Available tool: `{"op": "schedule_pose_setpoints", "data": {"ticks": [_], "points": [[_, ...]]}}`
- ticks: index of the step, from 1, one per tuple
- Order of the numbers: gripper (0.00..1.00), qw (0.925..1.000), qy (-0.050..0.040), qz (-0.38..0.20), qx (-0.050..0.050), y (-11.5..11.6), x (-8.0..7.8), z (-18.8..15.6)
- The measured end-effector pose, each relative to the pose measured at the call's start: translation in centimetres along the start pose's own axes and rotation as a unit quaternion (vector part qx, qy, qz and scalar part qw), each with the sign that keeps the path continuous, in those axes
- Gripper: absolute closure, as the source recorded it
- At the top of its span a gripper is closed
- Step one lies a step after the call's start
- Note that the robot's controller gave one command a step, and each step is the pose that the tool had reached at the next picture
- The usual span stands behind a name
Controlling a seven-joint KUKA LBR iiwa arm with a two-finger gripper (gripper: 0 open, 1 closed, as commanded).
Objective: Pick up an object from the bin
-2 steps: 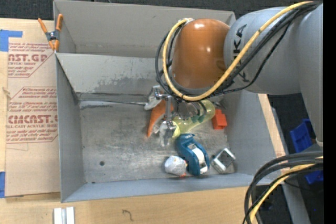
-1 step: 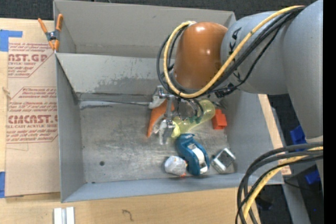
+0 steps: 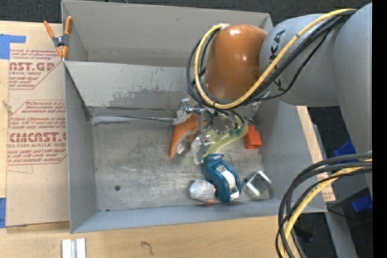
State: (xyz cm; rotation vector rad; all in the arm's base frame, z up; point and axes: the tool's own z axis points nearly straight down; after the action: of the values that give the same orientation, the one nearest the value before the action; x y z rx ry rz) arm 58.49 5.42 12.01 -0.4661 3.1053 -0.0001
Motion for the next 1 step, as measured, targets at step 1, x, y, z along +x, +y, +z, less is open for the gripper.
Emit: {"op": "schedule_pose_setpoints", "data": {"ticks": [1], "points": [[0.00, 0.9996, -0.0002, -0.029, -0.001, -1.02, -0.17, -0.62]]}}
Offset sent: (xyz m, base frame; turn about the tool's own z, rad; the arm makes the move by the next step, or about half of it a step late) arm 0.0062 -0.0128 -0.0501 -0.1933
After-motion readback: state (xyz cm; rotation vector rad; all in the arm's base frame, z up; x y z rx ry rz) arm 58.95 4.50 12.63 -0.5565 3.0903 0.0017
